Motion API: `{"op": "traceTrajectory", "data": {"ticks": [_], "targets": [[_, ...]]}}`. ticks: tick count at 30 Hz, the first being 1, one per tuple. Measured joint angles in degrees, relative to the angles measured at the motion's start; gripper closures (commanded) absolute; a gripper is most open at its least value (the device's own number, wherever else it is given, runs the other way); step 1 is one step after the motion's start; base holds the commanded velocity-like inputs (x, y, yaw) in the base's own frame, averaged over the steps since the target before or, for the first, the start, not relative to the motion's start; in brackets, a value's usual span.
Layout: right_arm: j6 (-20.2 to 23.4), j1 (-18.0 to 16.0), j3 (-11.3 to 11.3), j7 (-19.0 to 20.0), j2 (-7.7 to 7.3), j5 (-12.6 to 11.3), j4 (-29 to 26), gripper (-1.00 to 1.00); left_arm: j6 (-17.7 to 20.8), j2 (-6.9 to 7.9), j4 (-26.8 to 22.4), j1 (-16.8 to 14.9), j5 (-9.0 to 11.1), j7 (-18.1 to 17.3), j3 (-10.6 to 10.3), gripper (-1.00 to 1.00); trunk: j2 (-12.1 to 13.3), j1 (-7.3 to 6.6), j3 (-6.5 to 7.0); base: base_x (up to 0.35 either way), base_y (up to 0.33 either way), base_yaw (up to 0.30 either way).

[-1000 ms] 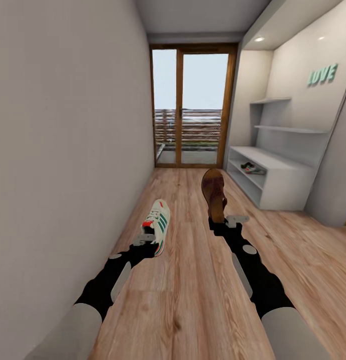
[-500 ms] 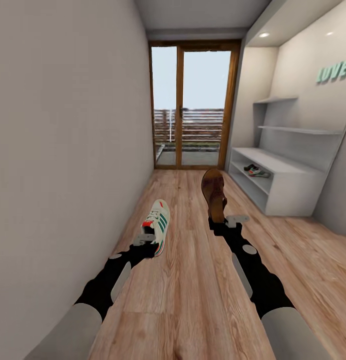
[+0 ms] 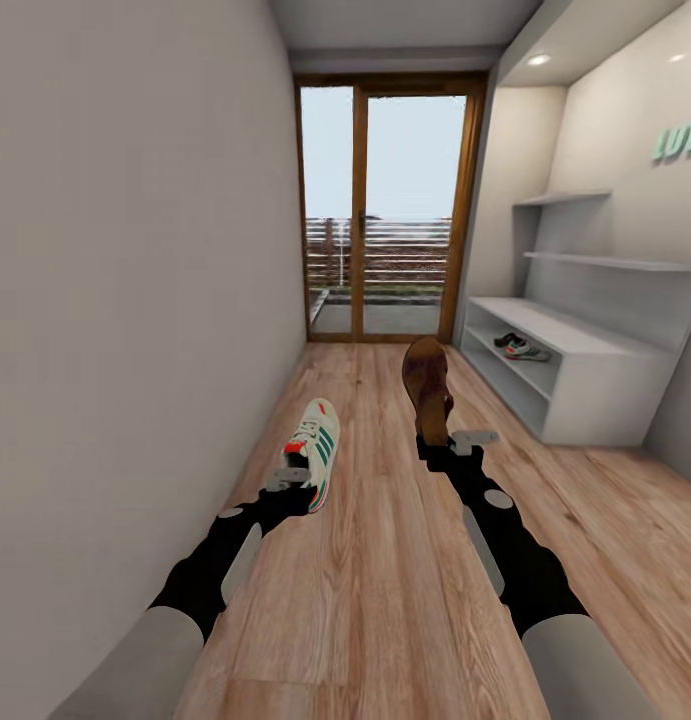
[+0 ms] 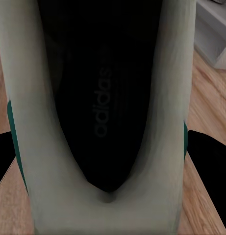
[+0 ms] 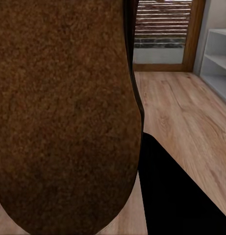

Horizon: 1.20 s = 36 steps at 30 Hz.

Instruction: Pick up the two gym shoes and the two sandals from the corridor floor and place them onto the hallstand (shoe rack) in the corridor, making sure they are on the rack and not on the floor. Arrange them so the two gym shoes are next to each other and the two sandals are next to each other.

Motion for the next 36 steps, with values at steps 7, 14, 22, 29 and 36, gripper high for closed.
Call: {"op": "traceTrajectory", "data": {"ticks": [7,14,22,29,36], "targets": [[0.00,0.00,0.00,0.00,0.00,0.03,0.08,1.00,-0.01,0.00,0.00,0.00,0.00,0.00,0.00,1.00,0.00,0.00,0.00,0.346,0.000,0.000],[0.00,0.00,0.00,0.00,0.00,0.04,0.09,1.00,0.04,0.00,0.00,0.00,0.00,0.01,0.00,1.00,0.00,0.00,0.00,0.346,0.000,0.000],[0.00,0.00,0.00,0.00,0.00,0.10,0.09,1.00,0.07,0.00,0.00,0.00,0.00,0.03,0.00,1.00,0.00,0.00,0.00,0.346,0.000,0.000],[0.00,0.00,0.00,0.00,0.00,0.17,0.09,1.00,0.07,0.00,0.00,0.00,-0.02,0.01,0.00,1.00,0.00,0.00,0.00,0.346,0.000,0.000],[0.00,0.00,0.02,0.00,0.00,0.18,0.09,1.00,0.07,0.00,0.00,0.00,0.00,0.01,0.00,1.00,0.00,0.00,0.00,0.346,0.000,0.000]]}}
